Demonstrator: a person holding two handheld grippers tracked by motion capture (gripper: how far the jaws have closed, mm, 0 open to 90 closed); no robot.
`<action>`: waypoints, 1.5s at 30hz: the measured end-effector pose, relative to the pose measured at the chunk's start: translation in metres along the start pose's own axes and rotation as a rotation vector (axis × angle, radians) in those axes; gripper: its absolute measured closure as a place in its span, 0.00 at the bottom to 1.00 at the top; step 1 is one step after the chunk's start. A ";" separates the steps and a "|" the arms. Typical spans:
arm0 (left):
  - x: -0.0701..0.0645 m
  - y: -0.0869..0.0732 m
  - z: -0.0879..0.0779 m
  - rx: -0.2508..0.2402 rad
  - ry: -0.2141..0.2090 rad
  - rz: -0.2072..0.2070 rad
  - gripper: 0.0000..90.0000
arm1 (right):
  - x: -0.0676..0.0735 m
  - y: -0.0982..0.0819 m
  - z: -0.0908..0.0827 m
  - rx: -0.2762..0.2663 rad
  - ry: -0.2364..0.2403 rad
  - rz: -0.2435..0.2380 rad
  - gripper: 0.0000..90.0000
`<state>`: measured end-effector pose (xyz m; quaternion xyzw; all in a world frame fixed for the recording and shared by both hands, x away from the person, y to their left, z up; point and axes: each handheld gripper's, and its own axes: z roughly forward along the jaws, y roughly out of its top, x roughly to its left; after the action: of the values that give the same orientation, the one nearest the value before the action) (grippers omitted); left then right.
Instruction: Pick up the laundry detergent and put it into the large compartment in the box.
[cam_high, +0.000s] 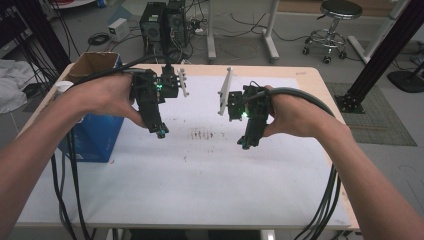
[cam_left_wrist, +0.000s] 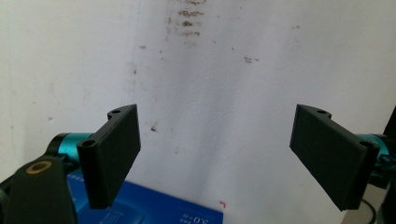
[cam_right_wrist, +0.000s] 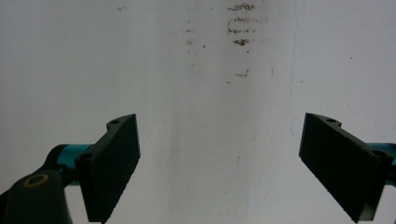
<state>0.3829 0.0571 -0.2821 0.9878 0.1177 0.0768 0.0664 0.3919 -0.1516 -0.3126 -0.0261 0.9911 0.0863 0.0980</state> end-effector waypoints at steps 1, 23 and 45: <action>-0.001 0.000 0.004 0.002 -0.005 0.001 0.18 | 0.000 0.000 0.000 0.002 -0.001 0.000 0.13; -0.017 0.006 0.040 0.033 -0.035 0.031 0.18 | -0.001 0.002 0.000 0.001 -0.004 0.002 0.13; -0.018 0.006 0.038 0.033 -0.036 0.035 0.18 | 0.002 0.004 -0.001 0.004 -0.006 -0.006 0.13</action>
<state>0.3733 0.0427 -0.3211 0.9920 0.1004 0.0581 0.0508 0.3896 -0.1479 -0.3115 -0.0288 0.9909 0.0839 0.1015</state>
